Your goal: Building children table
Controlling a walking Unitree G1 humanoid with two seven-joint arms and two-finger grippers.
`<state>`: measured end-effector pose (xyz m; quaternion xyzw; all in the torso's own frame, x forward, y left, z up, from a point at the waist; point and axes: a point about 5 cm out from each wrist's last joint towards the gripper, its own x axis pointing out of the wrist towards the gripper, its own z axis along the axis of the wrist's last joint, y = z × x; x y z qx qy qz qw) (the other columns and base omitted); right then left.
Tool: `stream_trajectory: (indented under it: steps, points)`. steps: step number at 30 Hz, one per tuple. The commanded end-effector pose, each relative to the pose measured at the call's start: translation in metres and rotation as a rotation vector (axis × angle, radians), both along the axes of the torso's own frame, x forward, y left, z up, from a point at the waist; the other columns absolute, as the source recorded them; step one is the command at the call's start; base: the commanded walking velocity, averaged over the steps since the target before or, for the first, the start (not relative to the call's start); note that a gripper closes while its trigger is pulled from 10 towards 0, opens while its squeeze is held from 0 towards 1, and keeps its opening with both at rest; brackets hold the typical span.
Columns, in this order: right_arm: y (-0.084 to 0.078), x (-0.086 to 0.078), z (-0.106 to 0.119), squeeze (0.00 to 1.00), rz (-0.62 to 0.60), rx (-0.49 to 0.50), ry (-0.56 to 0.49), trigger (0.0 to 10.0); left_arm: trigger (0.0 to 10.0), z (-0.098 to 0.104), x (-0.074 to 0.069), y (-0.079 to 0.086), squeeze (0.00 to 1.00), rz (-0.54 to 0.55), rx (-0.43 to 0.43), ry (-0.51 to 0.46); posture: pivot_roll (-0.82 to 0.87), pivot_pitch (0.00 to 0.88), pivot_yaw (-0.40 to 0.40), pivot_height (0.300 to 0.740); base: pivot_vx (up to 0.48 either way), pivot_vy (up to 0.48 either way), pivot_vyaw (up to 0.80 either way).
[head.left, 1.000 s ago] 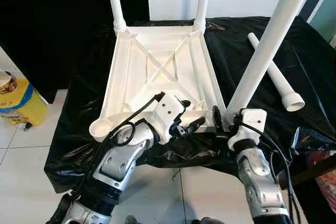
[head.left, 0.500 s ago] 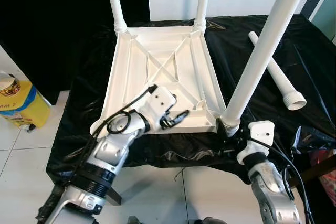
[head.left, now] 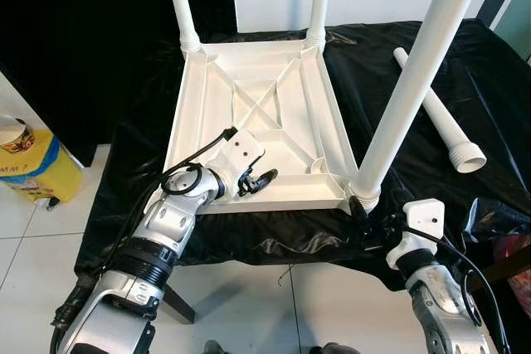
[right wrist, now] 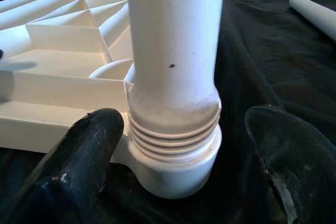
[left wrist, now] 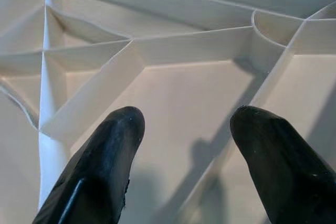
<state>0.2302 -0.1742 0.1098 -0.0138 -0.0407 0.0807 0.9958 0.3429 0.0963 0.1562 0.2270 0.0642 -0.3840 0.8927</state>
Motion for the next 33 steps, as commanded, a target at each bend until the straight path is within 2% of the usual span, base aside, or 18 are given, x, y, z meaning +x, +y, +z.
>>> stream_trajectory:
  steps: [1,7,14,22,25,29,33]
  points:
    - [0.003,-0.002,-0.001,0.00,0.016,0.012,0.008,10.0,10.0,0.000,0.004,0.001,0.00,0.011,-0.009,0.036,-0.11,0.078,0.029,0.740,0.000,0.000,0.00]
    - [0.001,-0.002,-0.003,0.00,0.014,0.010,0.010,10.0,10.0,0.006,0.003,-0.003,0.00,-0.066,-0.052,0.063,-0.11,0.078,0.030,0.740,0.000,0.000,0.00]
    - [-0.002,-0.008,-0.007,0.00,0.014,-0.001,0.020,10.0,10.0,0.007,0.007,-0.004,0.00,-0.111,-0.051,0.078,-0.11,0.074,0.026,0.740,0.000,0.000,0.00]
    - [-0.009,-0.014,-0.007,0.00,0.010,-0.021,0.027,10.0,10.0,0.007,-0.002,-0.015,0.00,-0.231,-0.046,0.025,-0.13,0.070,0.028,0.740,0.000,0.000,0.00]
    - [-0.010,-0.016,-0.008,0.00,0.011,-0.029,0.029,10.0,10.0,0.007,-0.003,-0.016,0.00,-0.241,-0.049,0.022,-0.14,0.070,0.027,0.740,0.000,0.000,0.00]
    - [-0.015,-0.021,-0.007,0.00,0.012,-0.047,0.029,10.0,10.0,0.007,0.000,-0.018,0.00,-0.237,-0.039,-0.037,-0.14,0.070,0.025,0.740,0.000,0.000,0.00]
    - [-0.013,-0.023,-0.005,0.00,0.032,-0.053,0.021,10.0,10.0,0.007,0.001,-0.015,0.00,-0.236,-0.038,-0.071,-0.15,0.068,0.026,0.740,0.000,0.000,0.00]
